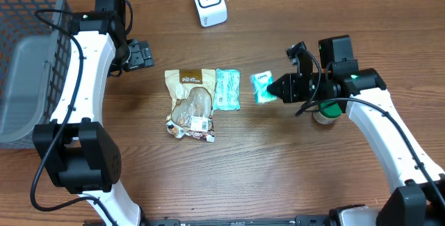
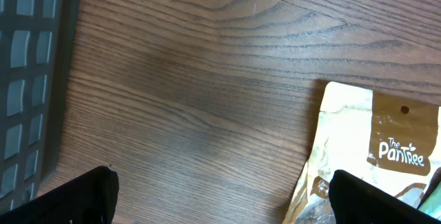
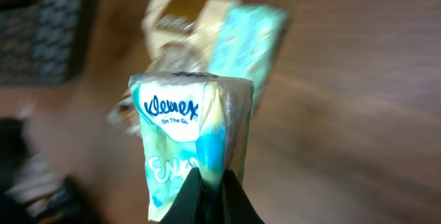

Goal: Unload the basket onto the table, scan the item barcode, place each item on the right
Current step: 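Carry the Kleenex pack to the white barcode scanner, then bring the Kleenex pack back and lower it right of the wipes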

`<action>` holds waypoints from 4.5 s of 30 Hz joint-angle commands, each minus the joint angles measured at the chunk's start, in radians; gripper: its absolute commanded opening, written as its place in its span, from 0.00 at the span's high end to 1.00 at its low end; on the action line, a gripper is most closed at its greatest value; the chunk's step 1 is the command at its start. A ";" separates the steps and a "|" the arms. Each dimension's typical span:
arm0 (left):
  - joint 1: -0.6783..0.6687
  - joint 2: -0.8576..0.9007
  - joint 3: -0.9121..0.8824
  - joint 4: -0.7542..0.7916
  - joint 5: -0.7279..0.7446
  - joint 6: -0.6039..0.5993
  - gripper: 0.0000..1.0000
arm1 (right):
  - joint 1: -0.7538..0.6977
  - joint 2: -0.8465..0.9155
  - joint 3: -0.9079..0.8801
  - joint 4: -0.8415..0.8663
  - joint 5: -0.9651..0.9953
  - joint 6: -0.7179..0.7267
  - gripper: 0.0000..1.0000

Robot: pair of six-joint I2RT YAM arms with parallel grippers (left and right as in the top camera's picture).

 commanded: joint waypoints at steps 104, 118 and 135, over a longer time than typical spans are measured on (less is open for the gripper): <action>-0.007 -0.015 0.016 0.001 -0.013 0.004 0.00 | 0.367 0.732 1.101 0.310 1.155 -0.478 0.96; -0.007 -0.015 0.016 0.001 -0.013 0.004 0.01 | 0.213 0.649 0.980 -0.702 0.754 0.232 0.96; -0.007 -0.015 0.016 0.001 -0.013 0.004 0.00 | 0.093 0.649 0.623 -0.569 0.754 0.253 0.24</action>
